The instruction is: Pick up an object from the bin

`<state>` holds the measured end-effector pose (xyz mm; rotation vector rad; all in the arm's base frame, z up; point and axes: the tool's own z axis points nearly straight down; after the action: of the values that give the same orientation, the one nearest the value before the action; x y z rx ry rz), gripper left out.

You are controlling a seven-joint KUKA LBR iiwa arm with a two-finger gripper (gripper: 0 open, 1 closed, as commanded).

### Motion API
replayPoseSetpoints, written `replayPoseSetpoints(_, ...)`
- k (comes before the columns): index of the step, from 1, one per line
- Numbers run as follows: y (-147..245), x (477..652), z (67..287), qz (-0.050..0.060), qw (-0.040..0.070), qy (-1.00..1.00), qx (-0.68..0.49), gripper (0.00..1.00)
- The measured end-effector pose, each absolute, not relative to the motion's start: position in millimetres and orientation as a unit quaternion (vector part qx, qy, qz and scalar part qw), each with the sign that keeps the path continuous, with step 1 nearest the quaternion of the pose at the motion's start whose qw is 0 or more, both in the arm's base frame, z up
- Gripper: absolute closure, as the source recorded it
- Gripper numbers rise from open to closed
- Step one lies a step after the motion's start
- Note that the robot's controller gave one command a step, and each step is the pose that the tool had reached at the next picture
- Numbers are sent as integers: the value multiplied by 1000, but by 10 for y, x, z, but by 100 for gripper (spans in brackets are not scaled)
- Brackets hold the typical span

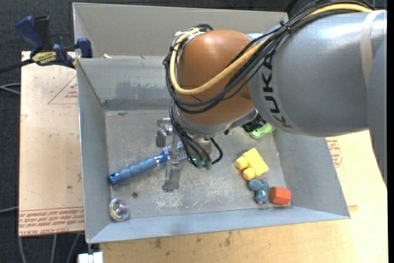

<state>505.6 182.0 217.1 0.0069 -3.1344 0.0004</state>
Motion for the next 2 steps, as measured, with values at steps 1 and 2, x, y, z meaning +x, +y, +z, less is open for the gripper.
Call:
replayPoseSetpoints(1,1510,5907,670,0,0,-988,156,0)
replayPoseSetpoints(2,1518,5913,674,-1,-1,-988,154,0)
